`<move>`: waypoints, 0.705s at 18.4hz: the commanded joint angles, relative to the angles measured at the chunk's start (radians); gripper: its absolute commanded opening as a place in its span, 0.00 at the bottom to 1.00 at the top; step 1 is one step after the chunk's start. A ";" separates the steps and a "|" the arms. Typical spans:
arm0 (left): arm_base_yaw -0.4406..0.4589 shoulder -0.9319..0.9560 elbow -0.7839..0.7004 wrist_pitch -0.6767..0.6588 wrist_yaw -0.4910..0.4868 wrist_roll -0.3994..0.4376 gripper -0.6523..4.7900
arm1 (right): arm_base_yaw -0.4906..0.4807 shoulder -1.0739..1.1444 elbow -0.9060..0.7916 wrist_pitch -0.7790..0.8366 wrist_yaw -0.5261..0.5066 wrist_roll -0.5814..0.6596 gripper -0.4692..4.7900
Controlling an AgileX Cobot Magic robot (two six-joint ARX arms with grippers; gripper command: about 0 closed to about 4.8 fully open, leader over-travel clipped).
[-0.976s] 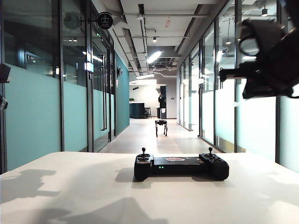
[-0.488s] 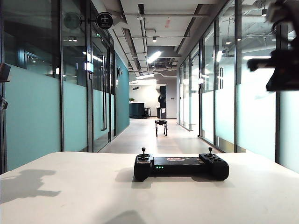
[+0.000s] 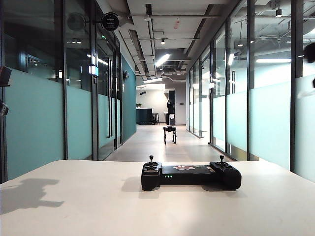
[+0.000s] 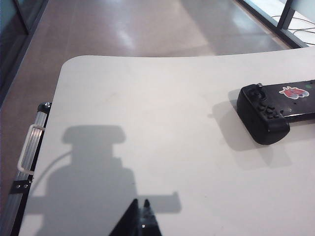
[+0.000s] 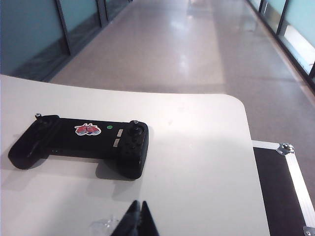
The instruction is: Push the left joystick on the remote control sitting on the white table forward to make the robot dog walk in a straight line until it approaches the door.
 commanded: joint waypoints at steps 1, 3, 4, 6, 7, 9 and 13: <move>0.001 0.000 0.002 0.012 0.004 -0.002 0.11 | 0.001 -0.116 -0.025 -0.072 0.001 0.000 0.08; 0.001 0.000 0.002 0.012 0.004 -0.002 0.11 | 0.000 -0.179 -0.042 -0.125 0.001 0.000 0.08; 0.001 0.000 0.002 0.012 0.004 -0.002 0.11 | -0.002 -0.202 -0.054 -0.127 0.000 0.000 0.08; 0.001 0.000 0.002 0.012 0.004 -0.002 0.11 | -0.006 -0.256 -0.085 -0.129 0.001 -0.001 0.08; 0.001 0.000 0.002 0.012 0.004 -0.002 0.11 | -0.006 -0.283 -0.100 -0.130 0.001 -0.001 0.08; 0.001 0.000 0.002 0.012 0.004 -0.002 0.11 | -0.007 -0.319 -0.113 -0.148 0.001 -0.001 0.08; 0.001 0.000 0.002 0.012 0.004 -0.002 0.11 | -0.016 -0.343 -0.115 -0.175 0.000 -0.024 0.08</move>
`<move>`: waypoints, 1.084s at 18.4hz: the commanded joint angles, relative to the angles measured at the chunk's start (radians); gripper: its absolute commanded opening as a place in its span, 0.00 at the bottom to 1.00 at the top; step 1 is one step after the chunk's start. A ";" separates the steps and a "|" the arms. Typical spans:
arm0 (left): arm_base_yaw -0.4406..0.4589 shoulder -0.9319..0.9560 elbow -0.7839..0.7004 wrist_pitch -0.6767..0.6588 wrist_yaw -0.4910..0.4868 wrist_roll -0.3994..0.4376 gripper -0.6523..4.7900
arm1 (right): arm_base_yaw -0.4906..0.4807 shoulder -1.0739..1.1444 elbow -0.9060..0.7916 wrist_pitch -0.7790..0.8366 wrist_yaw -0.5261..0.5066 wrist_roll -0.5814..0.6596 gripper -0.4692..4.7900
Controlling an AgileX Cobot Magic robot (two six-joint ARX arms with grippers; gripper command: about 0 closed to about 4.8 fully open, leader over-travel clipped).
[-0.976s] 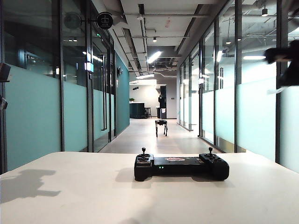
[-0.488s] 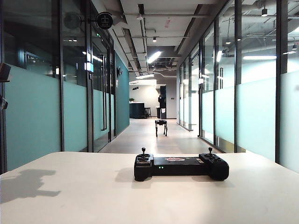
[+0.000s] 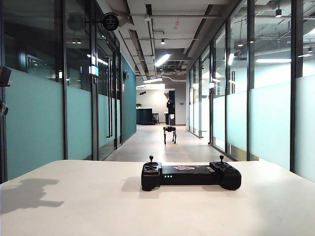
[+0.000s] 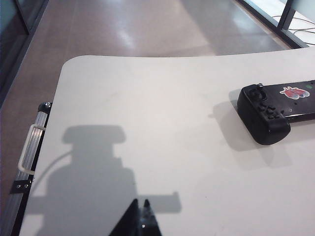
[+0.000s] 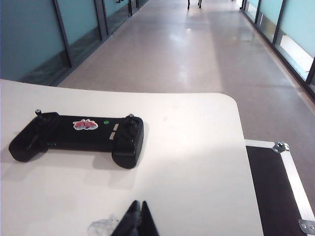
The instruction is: Push the left joystick on the remote control sitting on the white table forward to make the robot dog walk in a straight line until it approaches the door.
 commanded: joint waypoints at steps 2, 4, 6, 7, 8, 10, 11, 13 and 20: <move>0.001 0.000 0.002 0.013 0.004 -0.002 0.11 | -0.034 -0.039 -0.010 -0.002 -0.029 -0.021 0.08; 0.001 0.000 0.002 0.013 0.004 -0.002 0.11 | -0.075 -0.076 -0.021 -0.010 -0.078 -0.021 0.08; 0.001 0.000 0.002 0.013 0.004 -0.002 0.11 | -0.117 -0.112 -0.024 -0.024 -0.112 -0.021 0.08; 0.001 0.000 0.002 0.013 0.004 -0.002 0.11 | -0.139 -0.129 -0.025 -0.030 -0.134 -0.021 0.08; 0.001 0.000 0.002 0.013 0.004 -0.002 0.11 | -0.158 -0.143 -0.029 -0.030 -0.152 -0.021 0.08; 0.001 0.000 0.002 0.013 0.004 -0.002 0.11 | -0.200 -0.172 -0.040 -0.033 -0.187 -0.020 0.08; 0.001 0.000 0.002 0.013 0.004 -0.002 0.11 | -0.214 -0.186 -0.043 -0.040 -0.202 -0.020 0.08; 0.001 0.000 0.002 0.013 0.004 -0.002 0.11 | -0.238 -0.218 -0.044 -0.067 -0.211 -0.020 0.08; 0.001 0.000 0.002 0.013 0.004 -0.002 0.11 | -0.276 -0.245 -0.044 -0.079 -0.215 -0.021 0.08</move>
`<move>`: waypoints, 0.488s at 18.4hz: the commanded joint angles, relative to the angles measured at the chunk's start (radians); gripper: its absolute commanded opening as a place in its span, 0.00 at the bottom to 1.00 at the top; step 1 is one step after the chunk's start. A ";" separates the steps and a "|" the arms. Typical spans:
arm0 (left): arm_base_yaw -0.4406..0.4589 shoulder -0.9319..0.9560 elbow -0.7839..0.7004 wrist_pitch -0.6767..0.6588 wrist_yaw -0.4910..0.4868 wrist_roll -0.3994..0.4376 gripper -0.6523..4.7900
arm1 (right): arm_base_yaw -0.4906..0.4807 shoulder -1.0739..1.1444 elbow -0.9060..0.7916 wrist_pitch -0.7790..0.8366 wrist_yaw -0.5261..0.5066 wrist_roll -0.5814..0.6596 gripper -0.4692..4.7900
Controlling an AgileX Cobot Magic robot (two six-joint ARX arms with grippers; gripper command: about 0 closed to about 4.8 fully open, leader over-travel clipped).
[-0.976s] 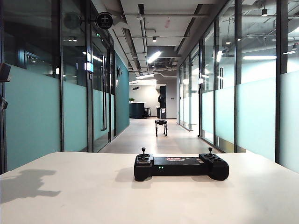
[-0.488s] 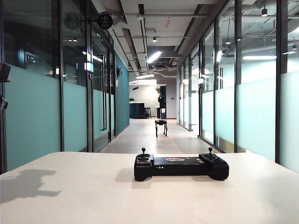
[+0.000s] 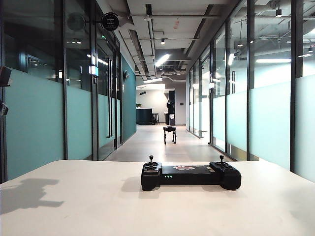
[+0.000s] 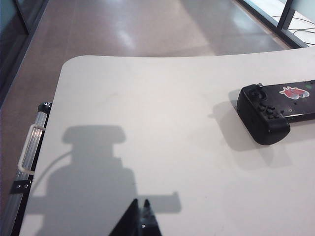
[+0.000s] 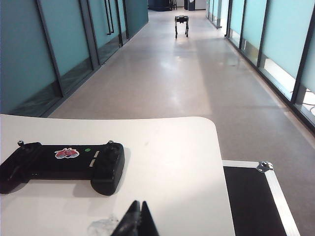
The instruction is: Push the left joystick on the remote control sitting on the white table forward to make the robot dog walk in a straight line until it approaches the door.
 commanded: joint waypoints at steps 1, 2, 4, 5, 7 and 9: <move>0.001 0.000 0.002 0.012 0.004 -0.002 0.11 | -0.001 -0.003 -0.009 0.005 0.021 -0.003 0.08; 0.001 0.000 0.002 0.013 0.004 -0.002 0.11 | -0.007 -0.003 -0.009 0.005 0.019 -0.003 0.08; 0.001 0.000 0.002 0.012 0.004 -0.002 0.11 | -0.033 -0.003 -0.009 0.007 0.019 -0.003 0.08; 0.001 0.000 0.002 0.012 0.004 -0.002 0.11 | -0.051 -0.003 -0.009 0.010 0.017 -0.003 0.08; 0.001 0.000 0.002 0.012 0.004 -0.002 0.11 | -0.092 -0.003 -0.009 0.010 -0.032 -0.003 0.08; 0.001 0.000 0.002 0.012 0.004 -0.002 0.11 | -0.127 -0.003 -0.009 0.010 -0.090 -0.003 0.08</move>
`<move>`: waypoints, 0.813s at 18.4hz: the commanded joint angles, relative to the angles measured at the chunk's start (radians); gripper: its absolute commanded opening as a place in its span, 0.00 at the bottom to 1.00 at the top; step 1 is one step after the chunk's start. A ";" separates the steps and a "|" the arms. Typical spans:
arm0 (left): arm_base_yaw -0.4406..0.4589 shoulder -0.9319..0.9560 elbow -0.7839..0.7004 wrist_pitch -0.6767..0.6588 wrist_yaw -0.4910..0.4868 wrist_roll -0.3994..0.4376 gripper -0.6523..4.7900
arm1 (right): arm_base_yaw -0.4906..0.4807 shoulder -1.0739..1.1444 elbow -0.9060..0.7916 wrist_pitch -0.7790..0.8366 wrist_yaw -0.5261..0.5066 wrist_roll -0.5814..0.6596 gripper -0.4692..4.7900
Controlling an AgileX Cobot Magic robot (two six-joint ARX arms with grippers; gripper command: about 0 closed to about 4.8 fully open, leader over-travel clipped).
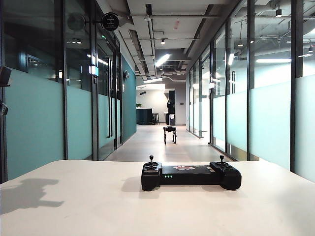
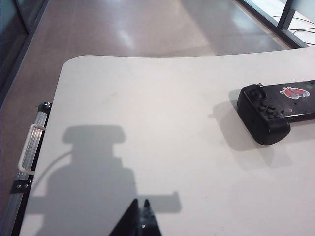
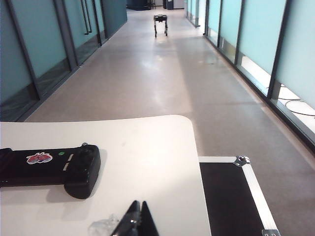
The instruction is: Push the left joystick on the remote control sitting on the white table forward to make the robot dog walk in a straight line until it approaches the door.
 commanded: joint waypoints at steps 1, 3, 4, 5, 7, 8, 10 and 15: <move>0.001 0.000 0.002 0.013 0.004 -0.002 0.11 | -0.038 -0.003 -0.009 0.016 -0.081 -0.003 0.08; 0.001 0.000 0.002 0.013 0.004 -0.002 0.11 | -0.042 -0.003 -0.009 0.016 -0.084 -0.003 0.08; 0.001 0.000 0.002 0.012 0.004 -0.002 0.11 | -0.042 -0.003 -0.009 0.016 -0.083 -0.003 0.08; 0.001 0.000 0.002 0.013 0.004 -0.002 0.11 | -0.041 -0.003 -0.009 0.016 -0.083 -0.003 0.08; 0.001 0.000 0.002 0.012 0.004 -0.002 0.11 | -0.042 -0.003 -0.009 0.016 -0.081 -0.003 0.08; 0.001 0.000 0.002 0.012 0.004 -0.002 0.11 | -0.042 -0.003 -0.009 0.015 -0.078 -0.003 0.08; 0.001 0.000 0.002 0.012 0.004 -0.002 0.11 | -0.042 -0.003 -0.009 0.014 -0.079 -0.003 0.08; 0.001 0.000 0.002 0.012 0.004 -0.002 0.11 | -0.042 -0.003 -0.009 0.014 -0.079 -0.003 0.08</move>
